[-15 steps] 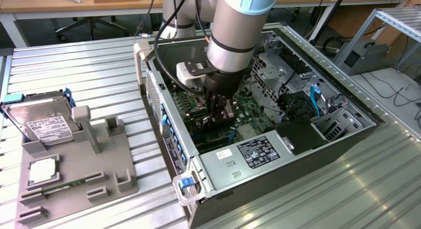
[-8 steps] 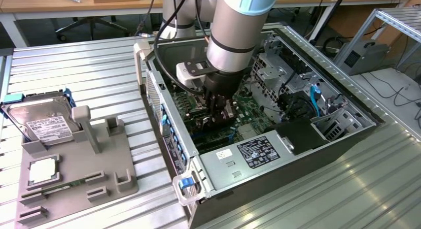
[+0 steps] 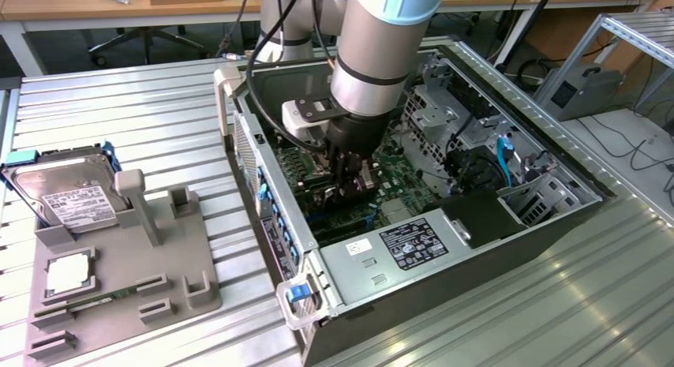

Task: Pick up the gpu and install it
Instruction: 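Insert the gpu into the slot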

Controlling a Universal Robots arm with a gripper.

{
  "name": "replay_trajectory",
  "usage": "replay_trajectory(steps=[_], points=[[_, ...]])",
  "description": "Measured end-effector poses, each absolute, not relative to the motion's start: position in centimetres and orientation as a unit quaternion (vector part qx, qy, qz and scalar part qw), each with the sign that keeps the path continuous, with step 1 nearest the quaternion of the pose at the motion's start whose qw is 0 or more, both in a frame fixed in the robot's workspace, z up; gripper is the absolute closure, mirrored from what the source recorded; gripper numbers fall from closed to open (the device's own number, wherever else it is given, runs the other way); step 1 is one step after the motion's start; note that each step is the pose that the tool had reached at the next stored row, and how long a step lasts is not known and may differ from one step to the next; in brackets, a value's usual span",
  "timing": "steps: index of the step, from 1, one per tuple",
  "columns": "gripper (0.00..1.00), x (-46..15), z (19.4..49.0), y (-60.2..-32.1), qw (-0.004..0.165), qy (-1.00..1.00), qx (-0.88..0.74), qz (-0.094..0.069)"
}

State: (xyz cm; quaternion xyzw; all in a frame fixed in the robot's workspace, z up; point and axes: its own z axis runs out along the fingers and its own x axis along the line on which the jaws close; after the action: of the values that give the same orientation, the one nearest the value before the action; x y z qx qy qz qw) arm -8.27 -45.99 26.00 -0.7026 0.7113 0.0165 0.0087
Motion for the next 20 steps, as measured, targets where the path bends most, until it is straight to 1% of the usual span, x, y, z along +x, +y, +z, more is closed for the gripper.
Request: replay_trajectory(steps=[15,16,17,20], points=[[0.73,-8.29,25.87,-45.97,0.009,0.711,-0.702,0.017],[0.67,-8.29,25.88,-45.98,0.009,0.711,-0.702,0.017],[0.67,-8.28,25.89,-45.98,0.009,0.711,-0.703,0.017],[0.48,-8.27,25.91,-45.99,0.009,0.711,-0.703,0.017]])
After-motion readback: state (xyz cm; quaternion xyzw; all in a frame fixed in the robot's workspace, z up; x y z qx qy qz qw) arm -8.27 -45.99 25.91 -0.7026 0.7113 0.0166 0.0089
